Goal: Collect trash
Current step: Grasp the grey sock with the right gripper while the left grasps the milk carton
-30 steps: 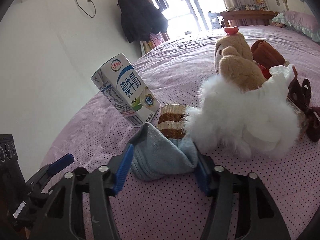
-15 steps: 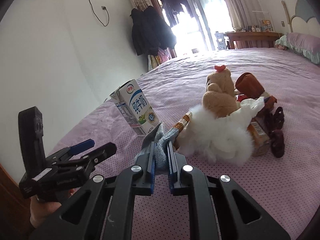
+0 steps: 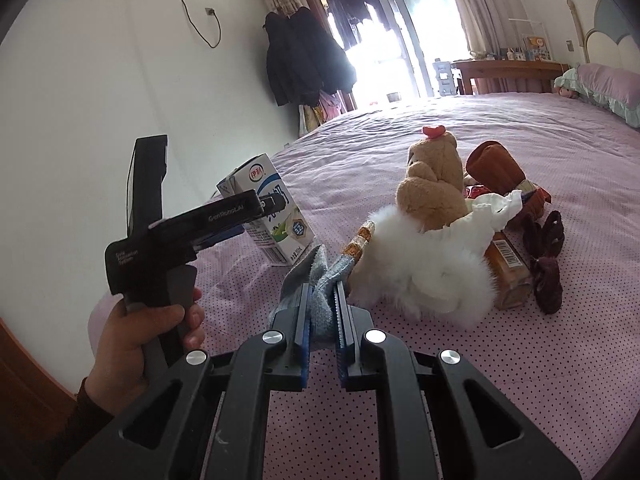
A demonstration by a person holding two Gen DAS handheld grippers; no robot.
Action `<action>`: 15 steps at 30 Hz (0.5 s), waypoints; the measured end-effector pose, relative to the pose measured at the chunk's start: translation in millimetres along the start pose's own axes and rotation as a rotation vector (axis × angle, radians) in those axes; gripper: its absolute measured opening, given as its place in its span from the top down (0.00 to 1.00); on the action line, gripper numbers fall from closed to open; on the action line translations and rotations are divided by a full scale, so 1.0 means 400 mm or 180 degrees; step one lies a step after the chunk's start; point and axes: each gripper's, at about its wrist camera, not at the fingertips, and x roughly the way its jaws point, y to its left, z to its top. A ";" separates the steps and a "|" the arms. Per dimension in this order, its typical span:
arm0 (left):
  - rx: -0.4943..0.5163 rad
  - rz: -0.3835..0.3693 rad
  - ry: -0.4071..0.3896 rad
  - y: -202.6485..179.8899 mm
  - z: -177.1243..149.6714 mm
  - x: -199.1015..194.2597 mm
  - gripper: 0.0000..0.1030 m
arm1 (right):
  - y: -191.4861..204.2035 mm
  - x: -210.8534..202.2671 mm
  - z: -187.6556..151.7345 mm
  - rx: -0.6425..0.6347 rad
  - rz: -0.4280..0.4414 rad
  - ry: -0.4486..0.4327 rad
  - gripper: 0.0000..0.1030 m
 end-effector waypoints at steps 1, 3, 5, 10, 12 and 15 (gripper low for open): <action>0.0014 -0.0025 0.0054 -0.001 0.002 0.008 0.64 | -0.001 0.000 -0.001 0.0008 0.0006 0.0005 0.90; 0.0012 -0.0107 0.0104 -0.007 0.000 0.012 0.64 | -0.002 -0.001 -0.001 0.0026 0.0009 0.0005 0.90; 0.0067 -0.0139 0.0053 -0.019 -0.008 -0.008 0.64 | -0.003 -0.009 -0.001 0.0026 0.0003 -0.0013 0.90; 0.0250 -0.0262 -0.0066 -0.059 -0.039 -0.096 0.65 | 0.004 -0.033 0.006 -0.0003 -0.0012 -0.0050 0.90; 0.0388 -0.0270 -0.0075 -0.084 -0.055 -0.133 0.65 | 0.005 -0.057 0.007 -0.0013 -0.0019 -0.0088 0.90; 0.0559 -0.0323 -0.0065 -0.124 -0.079 -0.180 0.65 | 0.006 -0.098 0.002 -0.0023 -0.0065 -0.0157 0.90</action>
